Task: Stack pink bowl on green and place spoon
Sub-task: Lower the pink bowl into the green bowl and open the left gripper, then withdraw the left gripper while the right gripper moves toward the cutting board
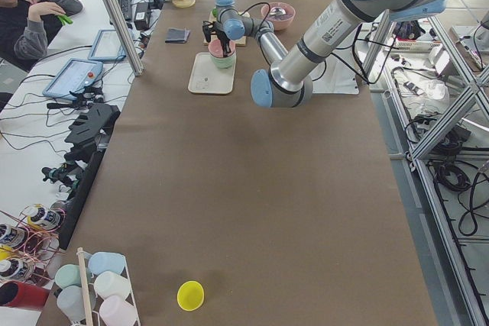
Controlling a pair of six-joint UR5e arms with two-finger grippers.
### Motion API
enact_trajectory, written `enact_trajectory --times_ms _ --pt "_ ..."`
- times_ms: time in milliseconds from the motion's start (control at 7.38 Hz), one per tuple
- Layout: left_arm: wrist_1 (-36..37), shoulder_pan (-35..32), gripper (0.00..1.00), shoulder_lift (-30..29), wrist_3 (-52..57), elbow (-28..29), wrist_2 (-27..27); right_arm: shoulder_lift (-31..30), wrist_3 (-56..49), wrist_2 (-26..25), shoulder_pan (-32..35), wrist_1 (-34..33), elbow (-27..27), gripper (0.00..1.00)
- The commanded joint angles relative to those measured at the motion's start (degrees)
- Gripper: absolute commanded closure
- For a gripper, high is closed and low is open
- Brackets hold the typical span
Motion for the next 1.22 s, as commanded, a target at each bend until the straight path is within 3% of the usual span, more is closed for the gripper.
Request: enact_trajectory --times_ms 0,135,271,406,542,677,813,1084 --pt "-0.09 0.40 1.00 0.04 0.00 0.11 0.01 0.00 0.02 0.07 0.00 0.00 0.13 0.00" --pt "-0.53 0.40 1.00 0.12 0.17 0.02 0.01 0.00 -0.06 0.07 0.00 0.00 0.13 0.00" --pt "-2.88 0.31 0.71 0.65 0.35 0.02 0.01 0.00 -0.06 0.07 0.00 0.00 0.13 0.00" --pt "-6.91 0.31 0.25 1.96 0.44 0.02 0.18 0.09 -0.06 0.07 0.00 0.00 0.04 0.00" --pt "-9.04 0.14 0.03 3.01 0.96 -0.32 0.45 0.70 -0.06 0.07 0.00 0.00 -0.05 0.00" --pt "-8.45 -0.39 0.01 3.20 2.88 -2.24 2.19 1.66 0.02 0.15 0.00 -0.35 -0.05 0.00" --pt "-6.79 -2.57 0.01 5.64 6.73 -5.31 -1.19 2.97 0.02 0.15 0.00 -0.70 -0.13 0.00" --pt "-3.36 -10.28 0.01 17.90 18.47 -17.40 -11.46 6.05 -0.15 -0.28 -1.66 -0.70 -0.40 0.00"
